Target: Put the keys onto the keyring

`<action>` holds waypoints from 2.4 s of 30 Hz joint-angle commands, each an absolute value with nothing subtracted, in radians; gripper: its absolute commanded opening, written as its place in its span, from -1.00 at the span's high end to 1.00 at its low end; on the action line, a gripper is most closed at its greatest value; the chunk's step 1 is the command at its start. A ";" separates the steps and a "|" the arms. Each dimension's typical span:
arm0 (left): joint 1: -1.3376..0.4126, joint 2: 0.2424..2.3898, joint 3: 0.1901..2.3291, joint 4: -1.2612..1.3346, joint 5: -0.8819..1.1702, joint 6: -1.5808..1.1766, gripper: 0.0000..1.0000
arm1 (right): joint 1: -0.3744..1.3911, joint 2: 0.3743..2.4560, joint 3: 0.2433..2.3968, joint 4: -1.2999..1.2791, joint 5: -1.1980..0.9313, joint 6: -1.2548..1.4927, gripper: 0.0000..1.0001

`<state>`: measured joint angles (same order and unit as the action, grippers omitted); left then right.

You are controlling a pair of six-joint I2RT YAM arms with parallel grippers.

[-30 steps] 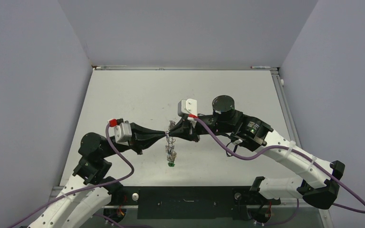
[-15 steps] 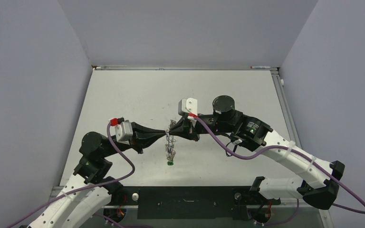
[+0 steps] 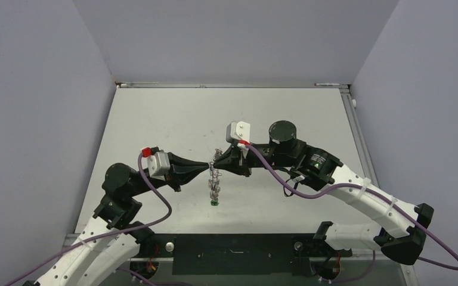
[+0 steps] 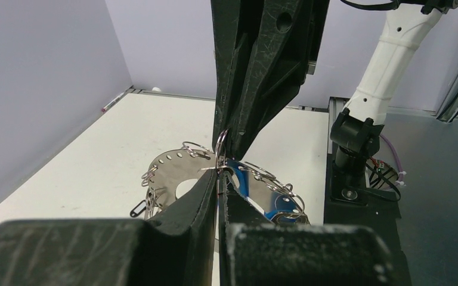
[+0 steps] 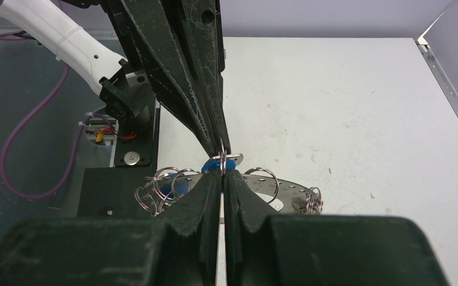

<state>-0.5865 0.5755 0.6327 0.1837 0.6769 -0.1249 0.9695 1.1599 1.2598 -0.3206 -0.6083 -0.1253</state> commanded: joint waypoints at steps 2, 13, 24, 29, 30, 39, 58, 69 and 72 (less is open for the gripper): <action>-0.578 0.569 0.683 0.053 0.638 -0.032 1.00 | 0.961 1.100 1.277 -0.192 -0.632 -0.114 0.89; -0.578 0.569 0.699 0.004 0.657 -0.005 1.00 | 0.959 1.106 1.276 -0.184 -0.651 -0.112 0.90; -0.577 0.495 0.699 0.032 0.607 -0.049 0.36 | 0.960 1.131 1.291 -0.240 -0.669 -0.126 0.89; -0.577 0.485 0.642 0.198 0.669 -0.158 0.39 | 0.960 1.142 1.296 -0.256 -0.685 -0.128 0.89; -0.577 0.486 0.633 0.231 0.675 -0.184 0.40 | 0.960 1.141 1.295 -0.259 -0.688 -0.128 0.90; -0.577 0.531 0.627 0.311 0.708 -0.255 0.59 | 0.960 1.137 1.301 -0.268 -0.703 -0.131 0.90; -0.577 0.598 0.619 0.345 0.765 -0.249 1.00 | 0.960 1.135 1.317 -0.276 -0.711 -0.134 0.89; -0.577 0.573 0.698 0.092 0.742 -0.092 1.00 | 0.959 1.111 1.313 -0.277 -0.686 -0.138 0.90; -0.577 0.569 0.704 0.066 0.741 -0.077 1.00 | 0.960 1.112 1.314 -0.276 -0.686 -0.138 0.89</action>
<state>-0.5808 0.5762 0.6640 0.1478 0.7410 -0.1284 0.9627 1.1500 1.2606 -0.3637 -0.6796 -0.1238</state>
